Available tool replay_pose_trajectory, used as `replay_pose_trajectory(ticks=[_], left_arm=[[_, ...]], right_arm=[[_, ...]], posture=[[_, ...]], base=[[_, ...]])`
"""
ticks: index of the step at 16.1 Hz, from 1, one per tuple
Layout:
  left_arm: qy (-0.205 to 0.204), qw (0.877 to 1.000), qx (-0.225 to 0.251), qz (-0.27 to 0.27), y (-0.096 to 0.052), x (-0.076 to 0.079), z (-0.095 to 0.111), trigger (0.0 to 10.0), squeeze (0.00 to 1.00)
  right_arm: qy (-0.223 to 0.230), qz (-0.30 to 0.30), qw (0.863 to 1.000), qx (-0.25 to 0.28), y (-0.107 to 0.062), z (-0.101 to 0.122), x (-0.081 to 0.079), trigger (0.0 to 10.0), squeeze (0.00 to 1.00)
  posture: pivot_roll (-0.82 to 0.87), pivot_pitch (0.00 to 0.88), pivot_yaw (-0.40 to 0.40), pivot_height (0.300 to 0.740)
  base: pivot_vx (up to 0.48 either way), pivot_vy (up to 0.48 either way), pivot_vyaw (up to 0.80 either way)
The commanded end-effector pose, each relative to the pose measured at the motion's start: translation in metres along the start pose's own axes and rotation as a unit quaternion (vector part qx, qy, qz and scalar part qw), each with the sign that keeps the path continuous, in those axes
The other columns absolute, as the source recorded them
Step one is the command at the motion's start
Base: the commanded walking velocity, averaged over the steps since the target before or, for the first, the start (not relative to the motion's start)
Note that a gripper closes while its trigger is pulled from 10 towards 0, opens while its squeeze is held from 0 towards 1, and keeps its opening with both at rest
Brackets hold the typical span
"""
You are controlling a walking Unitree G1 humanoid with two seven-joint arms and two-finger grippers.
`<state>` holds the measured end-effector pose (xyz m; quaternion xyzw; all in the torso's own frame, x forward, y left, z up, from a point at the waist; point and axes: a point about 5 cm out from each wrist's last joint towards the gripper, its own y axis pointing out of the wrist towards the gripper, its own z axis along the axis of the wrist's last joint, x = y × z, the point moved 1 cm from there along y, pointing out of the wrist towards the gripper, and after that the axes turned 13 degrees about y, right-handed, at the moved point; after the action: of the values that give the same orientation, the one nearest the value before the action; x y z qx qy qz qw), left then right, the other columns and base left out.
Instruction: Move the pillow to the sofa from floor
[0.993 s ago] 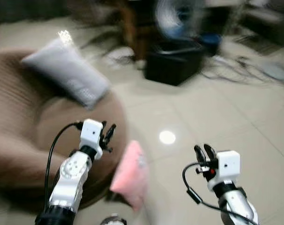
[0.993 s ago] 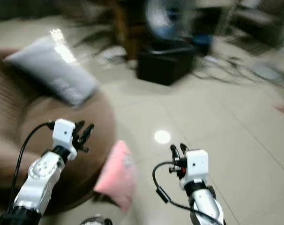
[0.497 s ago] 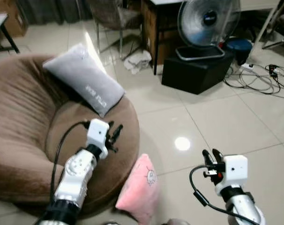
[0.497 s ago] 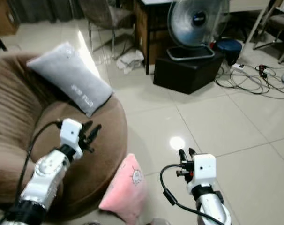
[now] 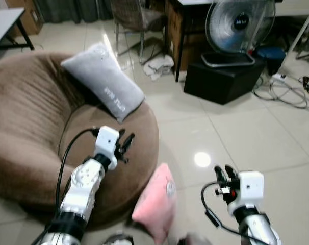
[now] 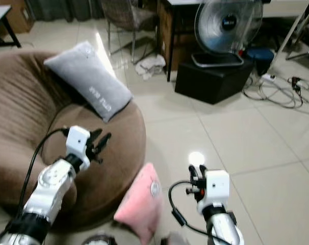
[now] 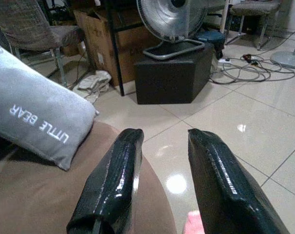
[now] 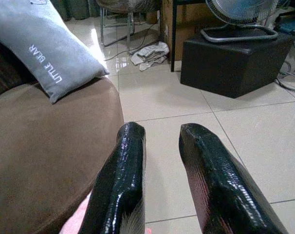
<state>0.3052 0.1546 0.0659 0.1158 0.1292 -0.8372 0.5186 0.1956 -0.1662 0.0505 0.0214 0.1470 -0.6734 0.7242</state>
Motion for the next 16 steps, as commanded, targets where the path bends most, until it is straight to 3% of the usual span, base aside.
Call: replay_pose_trajectory(ticks=[1, 6, 9, 12, 16], left_arm=[[-0.002, 1.000, -0.012, -0.009, 0.000, 0.004, -0.004, 10.0, 0.00], [-0.001, 1.000, -0.017, -0.012, 0.002, 0.006, -0.005, 10.0, 0.00], [-0.005, 1.000, -0.022, -0.017, -0.005, 0.009, -0.003, 10.0, 0.00], [-0.004, 1.000, -0.025, 0.006, -0.027, 0.003, -0.001, 10.0, 0.00], [-0.007, 0.999, -0.043, 0.033, -0.066, 0.020, -0.023, 10.0, 0.00]], right_arm=[[0.003, -0.003, 1.000, -0.004, 0.000, 0.002, 0.002, 10.0, 0.00], [0.002, 0.014, 1.000, 0.009, 0.009, 0.006, 0.001, 10.0, 0.00], [-0.027, 0.051, 0.998, 0.001, 0.042, 0.008, 0.003, 10.0, 0.00], [-0.047, 0.080, 0.996, 0.002, 0.073, 0.018, 0.010, 10.0, 0.00], [-0.030, 0.075, 0.997, 0.016, 0.085, 0.022, 0.018, 10.0, 0.00]], posture=[[-0.07, 0.077, 0.014, 0.645], [-0.06, 0.077, 0.017, 0.601], [-0.03, 0.081, 0.018, 0.601], [0.04, 0.088, -0.007, 0.601], [0.10, 0.093, -0.031, 0.601]], base=[[0.000, 0.000, 0.00], [0.000, 0.000, 0.00], [0.000, 0.000, 0.00], [0.000, 0.000, 0.00], [0.000, 0.000, 0.00]])
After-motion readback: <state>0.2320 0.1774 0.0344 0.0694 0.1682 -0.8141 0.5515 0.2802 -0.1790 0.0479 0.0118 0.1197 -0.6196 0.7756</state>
